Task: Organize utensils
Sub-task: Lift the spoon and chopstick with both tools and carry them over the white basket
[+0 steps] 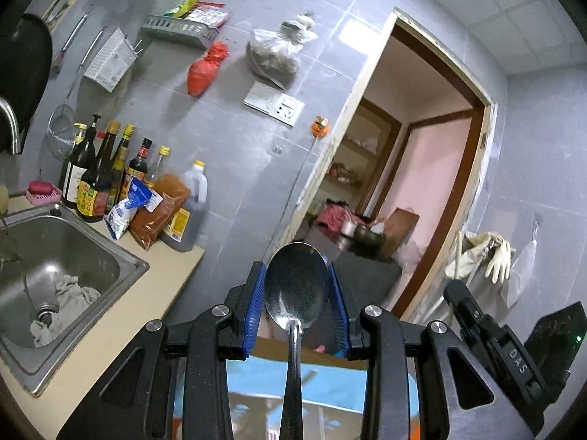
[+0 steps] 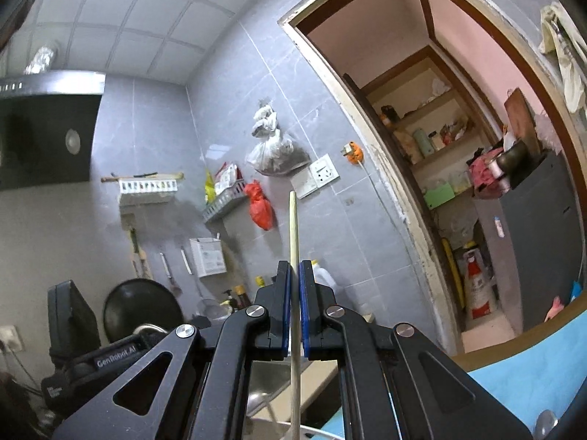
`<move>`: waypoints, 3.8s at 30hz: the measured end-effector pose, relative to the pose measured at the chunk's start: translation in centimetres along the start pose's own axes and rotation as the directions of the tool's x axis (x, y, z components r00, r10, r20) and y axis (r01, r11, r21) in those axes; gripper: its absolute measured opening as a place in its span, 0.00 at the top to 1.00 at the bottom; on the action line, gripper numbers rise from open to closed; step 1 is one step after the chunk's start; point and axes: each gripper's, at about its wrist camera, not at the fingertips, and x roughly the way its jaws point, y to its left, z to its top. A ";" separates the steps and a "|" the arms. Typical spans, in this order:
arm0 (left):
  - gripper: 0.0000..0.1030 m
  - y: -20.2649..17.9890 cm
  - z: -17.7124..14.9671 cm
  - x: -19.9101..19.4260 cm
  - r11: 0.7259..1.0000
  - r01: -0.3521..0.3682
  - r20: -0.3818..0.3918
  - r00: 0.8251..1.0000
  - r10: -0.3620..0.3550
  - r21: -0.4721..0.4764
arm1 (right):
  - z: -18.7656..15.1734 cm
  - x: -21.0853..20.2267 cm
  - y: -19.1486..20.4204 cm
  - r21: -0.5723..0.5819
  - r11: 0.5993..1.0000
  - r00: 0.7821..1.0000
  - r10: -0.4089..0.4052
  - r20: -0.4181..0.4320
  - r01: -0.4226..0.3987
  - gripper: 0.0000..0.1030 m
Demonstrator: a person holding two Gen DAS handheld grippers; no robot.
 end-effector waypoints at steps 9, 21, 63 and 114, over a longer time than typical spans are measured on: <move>0.72 4.2 -1.0 -0.2 0.989 0.071 0.134 0.989 -0.054 -0.128 | -2.8 0.3 0.0 -0.077 0.996 0.999 -0.029 0.039 0.032 0.97; 0.72 4.6 -2.5 -0.9 0.996 0.044 0.258 0.966 -0.022 -0.078 | -5.0 0.4 0.4 -0.137 0.988 0.995 -0.063 0.079 0.074 0.97; 0.72 4.9 -4.1 -0.8 0.996 0.071 0.329 0.943 -0.047 -0.059 | -6.5 -0.2 1.1 -0.208 0.975 0.990 -0.051 0.128 0.077 0.97; 0.72 3.4 -7.3 -1.3 0.999 0.010 0.120 0.993 -0.016 0.048 | -6.6 -0.4 0.5 -0.170 0.983 0.997 -0.055 0.059 0.065 0.96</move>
